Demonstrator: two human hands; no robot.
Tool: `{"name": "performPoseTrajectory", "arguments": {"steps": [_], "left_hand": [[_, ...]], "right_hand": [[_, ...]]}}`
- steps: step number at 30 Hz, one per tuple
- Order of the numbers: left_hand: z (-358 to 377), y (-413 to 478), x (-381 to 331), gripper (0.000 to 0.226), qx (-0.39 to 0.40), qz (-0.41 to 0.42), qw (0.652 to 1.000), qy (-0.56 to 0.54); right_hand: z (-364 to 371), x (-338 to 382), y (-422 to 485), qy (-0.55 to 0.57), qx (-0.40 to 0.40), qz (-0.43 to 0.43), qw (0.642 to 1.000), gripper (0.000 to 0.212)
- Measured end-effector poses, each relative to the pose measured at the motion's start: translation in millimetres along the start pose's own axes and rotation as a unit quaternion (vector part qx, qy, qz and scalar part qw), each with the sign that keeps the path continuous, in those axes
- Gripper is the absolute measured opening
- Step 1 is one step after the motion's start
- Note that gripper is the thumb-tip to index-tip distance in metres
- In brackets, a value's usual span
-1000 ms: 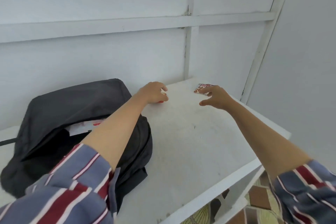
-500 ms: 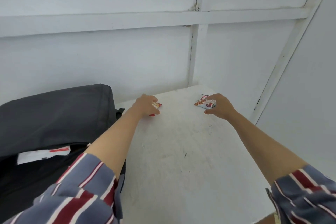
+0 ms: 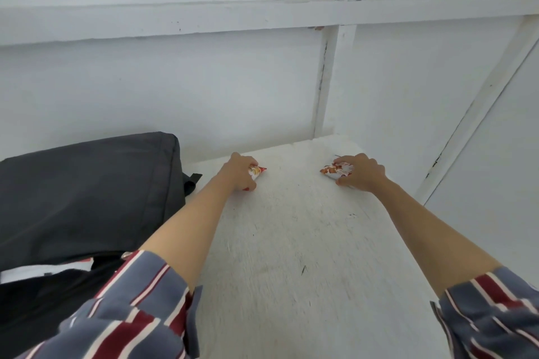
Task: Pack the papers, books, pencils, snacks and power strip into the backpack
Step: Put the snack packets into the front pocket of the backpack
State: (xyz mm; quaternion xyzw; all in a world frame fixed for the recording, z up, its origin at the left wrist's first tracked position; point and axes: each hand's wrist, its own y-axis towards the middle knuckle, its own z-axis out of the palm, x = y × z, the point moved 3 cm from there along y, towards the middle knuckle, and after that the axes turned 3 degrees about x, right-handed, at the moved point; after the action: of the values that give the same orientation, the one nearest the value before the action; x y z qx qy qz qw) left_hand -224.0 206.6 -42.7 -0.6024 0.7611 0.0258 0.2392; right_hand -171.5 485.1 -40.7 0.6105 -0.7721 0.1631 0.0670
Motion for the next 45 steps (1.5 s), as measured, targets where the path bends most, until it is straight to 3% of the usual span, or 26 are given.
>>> {"name": "performPoseTrajectory", "arguments": {"steps": [11, 18, 28, 38, 45], "left_hand": [[-27.6, -51.3, -22.1, 0.058, -0.05, 0.071, 0.996, -0.024], [-64.8, -131.5, -25.3, 0.06, -0.1, 0.111, 0.989, 0.017], [-121.4, -244.3, 55.1, 0.061, -0.175, 0.079, 0.981, 0.028], [-142.4, -302.9, 147.7, 0.062, -0.147, 0.111, 0.982, 0.042], [-135.3, -298.7, 174.7, 0.058, -0.131, 0.164, 0.977, 0.033]], "right_hand": [[-3.4, 49.8, -52.6, 0.073, 0.01, -0.119, 0.99, 0.047], [-23.9, 106.5, -114.7, 0.16, 0.035, -0.227, 0.96, 0.044], [-16.4, 223.6, -206.4, 0.197, 0.092, -0.364, 0.906, 0.037], [8.8, 315.3, -271.6, 0.196, 0.125, -0.376, 0.897, 0.033], [29.1, 334.2, -297.8, 0.177, 0.119, -0.356, 0.91, 0.036]]}}
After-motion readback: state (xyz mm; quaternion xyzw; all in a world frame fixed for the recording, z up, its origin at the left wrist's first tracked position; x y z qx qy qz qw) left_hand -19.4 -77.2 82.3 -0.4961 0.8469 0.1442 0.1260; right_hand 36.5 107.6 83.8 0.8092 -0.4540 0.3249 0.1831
